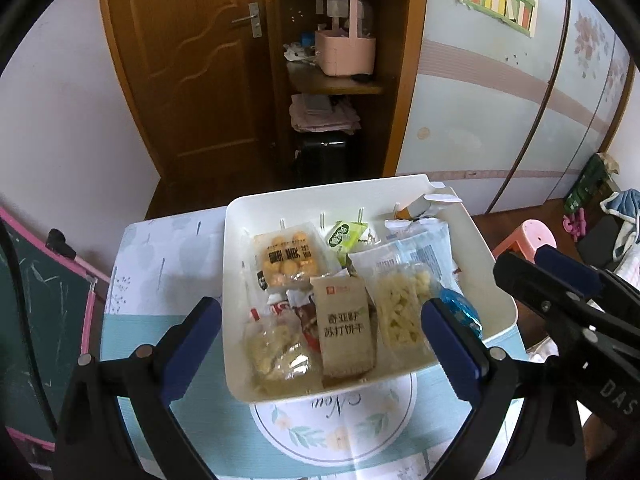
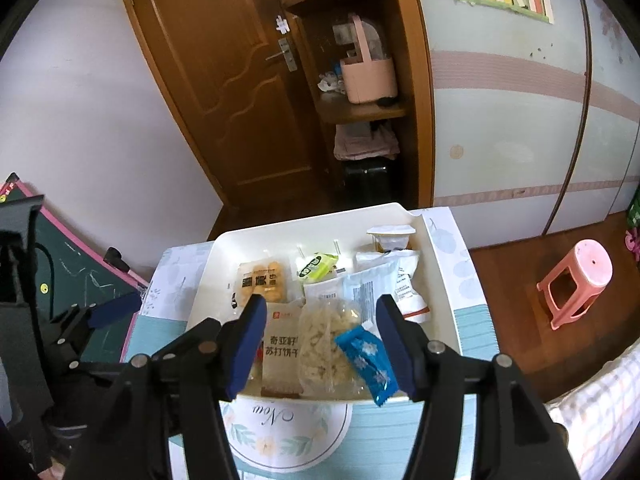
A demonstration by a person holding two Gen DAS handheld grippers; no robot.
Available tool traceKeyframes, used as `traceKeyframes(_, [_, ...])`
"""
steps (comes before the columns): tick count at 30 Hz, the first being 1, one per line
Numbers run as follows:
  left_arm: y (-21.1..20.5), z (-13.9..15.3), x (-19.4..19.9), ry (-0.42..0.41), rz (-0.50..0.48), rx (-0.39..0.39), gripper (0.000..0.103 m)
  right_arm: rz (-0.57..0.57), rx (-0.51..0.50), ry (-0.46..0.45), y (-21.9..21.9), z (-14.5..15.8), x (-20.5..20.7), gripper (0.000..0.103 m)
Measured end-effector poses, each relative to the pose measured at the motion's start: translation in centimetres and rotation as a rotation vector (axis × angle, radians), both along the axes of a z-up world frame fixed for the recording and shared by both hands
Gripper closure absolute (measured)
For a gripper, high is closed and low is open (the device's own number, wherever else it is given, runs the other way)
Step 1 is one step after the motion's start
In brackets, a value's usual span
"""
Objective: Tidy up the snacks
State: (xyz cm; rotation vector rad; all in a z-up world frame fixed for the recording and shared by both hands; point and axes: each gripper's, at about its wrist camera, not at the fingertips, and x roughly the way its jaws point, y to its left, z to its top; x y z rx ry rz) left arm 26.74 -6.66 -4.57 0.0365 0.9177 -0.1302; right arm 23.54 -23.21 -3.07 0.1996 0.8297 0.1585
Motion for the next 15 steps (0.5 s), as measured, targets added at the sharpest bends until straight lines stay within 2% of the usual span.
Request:
traceKeyframes(8, [1.1,2.0,-5.8,-0.026,0.01,-0.038,0.003,0.008,-0.029,-0.063,0.4,2.6,-5.4,0.045])
traceKeyframes(15, [1.8,3.9,-12.6,-0.095,0.002,-0.008,0.003,-0.019,-0.087,-0.095,0.5,3.9,-11.3,0.045])
